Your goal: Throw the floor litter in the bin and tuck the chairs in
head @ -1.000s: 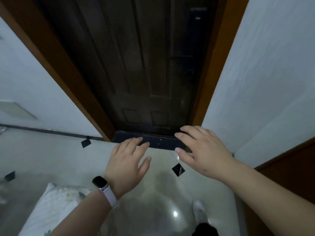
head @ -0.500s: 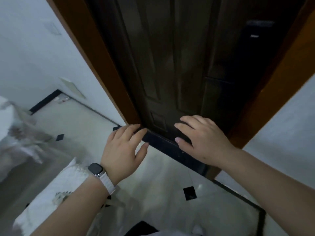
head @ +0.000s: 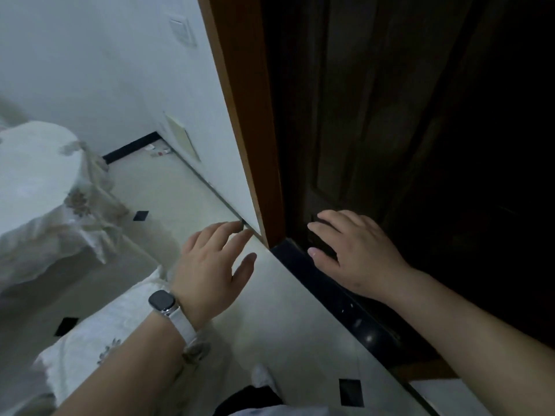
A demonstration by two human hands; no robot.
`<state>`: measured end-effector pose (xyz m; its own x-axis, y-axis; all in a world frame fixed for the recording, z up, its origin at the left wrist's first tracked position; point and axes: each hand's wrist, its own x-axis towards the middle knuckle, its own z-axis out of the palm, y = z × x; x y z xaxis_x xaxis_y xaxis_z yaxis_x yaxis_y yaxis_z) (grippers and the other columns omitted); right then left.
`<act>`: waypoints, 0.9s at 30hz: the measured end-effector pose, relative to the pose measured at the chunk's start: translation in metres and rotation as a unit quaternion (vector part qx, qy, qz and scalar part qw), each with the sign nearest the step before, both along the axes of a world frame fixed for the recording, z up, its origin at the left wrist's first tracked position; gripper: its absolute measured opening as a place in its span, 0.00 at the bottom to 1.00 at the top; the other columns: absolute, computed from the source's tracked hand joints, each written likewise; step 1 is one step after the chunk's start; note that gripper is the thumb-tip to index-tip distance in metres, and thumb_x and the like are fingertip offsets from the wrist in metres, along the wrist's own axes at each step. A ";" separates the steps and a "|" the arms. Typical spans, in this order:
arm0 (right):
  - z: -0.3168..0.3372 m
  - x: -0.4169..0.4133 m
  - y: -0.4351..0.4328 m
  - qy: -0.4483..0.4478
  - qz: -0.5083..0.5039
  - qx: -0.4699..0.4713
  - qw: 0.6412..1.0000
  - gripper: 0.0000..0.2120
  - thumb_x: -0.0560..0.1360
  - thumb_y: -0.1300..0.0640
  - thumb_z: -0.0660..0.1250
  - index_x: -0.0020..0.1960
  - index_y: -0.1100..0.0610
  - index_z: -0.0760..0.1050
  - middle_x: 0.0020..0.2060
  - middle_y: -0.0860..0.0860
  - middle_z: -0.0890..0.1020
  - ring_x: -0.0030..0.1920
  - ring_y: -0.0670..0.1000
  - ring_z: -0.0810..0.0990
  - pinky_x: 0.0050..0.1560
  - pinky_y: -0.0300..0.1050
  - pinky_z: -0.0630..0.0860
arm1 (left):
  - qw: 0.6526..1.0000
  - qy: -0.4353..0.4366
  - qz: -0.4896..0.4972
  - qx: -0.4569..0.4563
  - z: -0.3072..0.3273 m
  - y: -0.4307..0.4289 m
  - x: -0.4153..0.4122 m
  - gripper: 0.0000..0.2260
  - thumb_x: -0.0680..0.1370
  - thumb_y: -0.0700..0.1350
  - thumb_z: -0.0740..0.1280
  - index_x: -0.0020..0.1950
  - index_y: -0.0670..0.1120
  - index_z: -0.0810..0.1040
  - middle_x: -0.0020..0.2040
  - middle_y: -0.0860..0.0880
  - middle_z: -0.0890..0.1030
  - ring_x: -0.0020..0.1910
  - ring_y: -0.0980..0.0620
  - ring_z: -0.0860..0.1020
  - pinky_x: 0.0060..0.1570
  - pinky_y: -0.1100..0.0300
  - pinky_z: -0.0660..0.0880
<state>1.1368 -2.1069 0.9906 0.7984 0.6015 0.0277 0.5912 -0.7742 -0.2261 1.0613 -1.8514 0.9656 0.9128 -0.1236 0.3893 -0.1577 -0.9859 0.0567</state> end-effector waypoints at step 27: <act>-0.025 0.247 0.384 -0.076 0.221 0.039 0.972 0.22 0.77 0.42 0.56 0.61 0.55 0.77 0.59 0.54 0.79 0.58 0.57 0.77 0.56 0.53 0.74 | 0.970 0.026 0.231 -0.072 -0.040 0.334 0.155 0.19 0.77 0.56 0.61 0.62 0.48 0.79 0.60 0.46 0.80 0.58 0.42 0.78 0.54 0.46 0.73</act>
<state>1.3839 -1.7233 0.9659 0.4458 0.8759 0.1844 0.8930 -0.4211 -0.1586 1.2166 -1.5176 0.9255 0.8763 0.3559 0.3248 0.3063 -0.9318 0.1946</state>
